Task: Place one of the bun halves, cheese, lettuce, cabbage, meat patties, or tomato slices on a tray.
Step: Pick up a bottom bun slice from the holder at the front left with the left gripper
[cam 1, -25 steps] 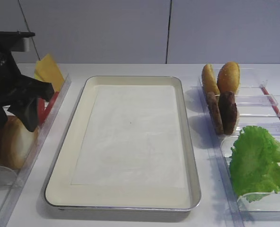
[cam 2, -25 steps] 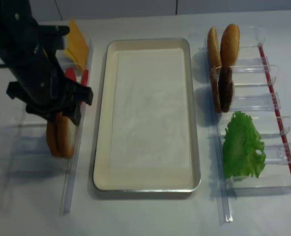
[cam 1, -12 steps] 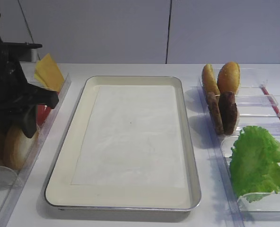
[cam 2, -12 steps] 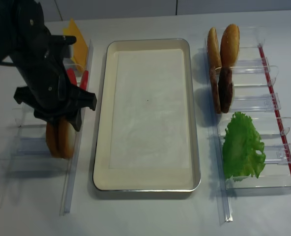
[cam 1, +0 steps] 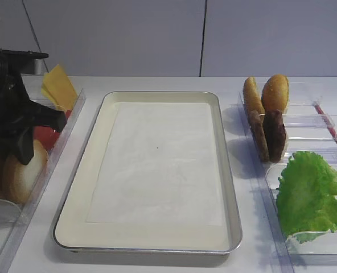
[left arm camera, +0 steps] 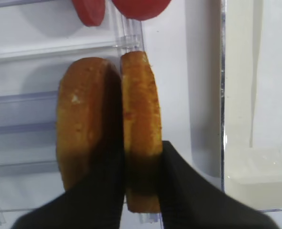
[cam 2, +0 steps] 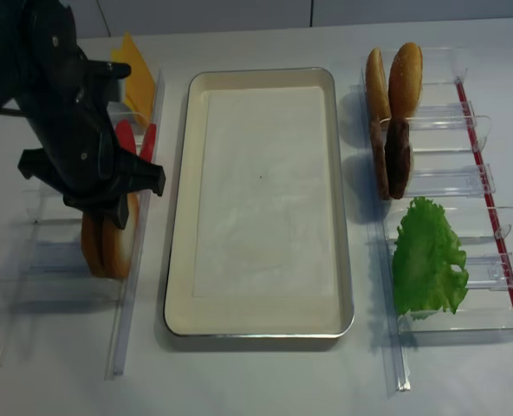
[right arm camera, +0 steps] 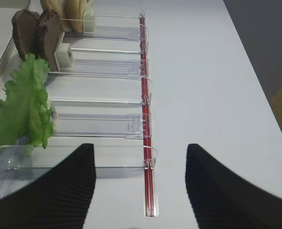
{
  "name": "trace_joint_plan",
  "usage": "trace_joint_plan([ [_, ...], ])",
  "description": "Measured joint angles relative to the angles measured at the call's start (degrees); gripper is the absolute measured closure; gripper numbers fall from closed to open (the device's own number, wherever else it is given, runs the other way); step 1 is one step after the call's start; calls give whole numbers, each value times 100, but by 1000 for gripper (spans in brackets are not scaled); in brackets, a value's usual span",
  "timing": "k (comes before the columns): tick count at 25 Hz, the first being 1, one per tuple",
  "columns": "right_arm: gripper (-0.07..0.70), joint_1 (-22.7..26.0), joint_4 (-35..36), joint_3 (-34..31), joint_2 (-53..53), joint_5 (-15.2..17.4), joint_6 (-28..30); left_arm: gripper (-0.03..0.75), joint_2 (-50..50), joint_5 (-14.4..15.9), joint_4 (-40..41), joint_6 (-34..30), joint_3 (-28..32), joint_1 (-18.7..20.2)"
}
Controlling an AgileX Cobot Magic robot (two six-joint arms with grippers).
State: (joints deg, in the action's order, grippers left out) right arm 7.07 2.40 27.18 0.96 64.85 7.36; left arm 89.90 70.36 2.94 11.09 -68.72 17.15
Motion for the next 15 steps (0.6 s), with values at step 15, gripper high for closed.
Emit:
trace_joint_plan([
  [15, 202, 0, 0, 0, 0, 0, -10, 580, -440, 23, -134, -24, 0, 0],
])
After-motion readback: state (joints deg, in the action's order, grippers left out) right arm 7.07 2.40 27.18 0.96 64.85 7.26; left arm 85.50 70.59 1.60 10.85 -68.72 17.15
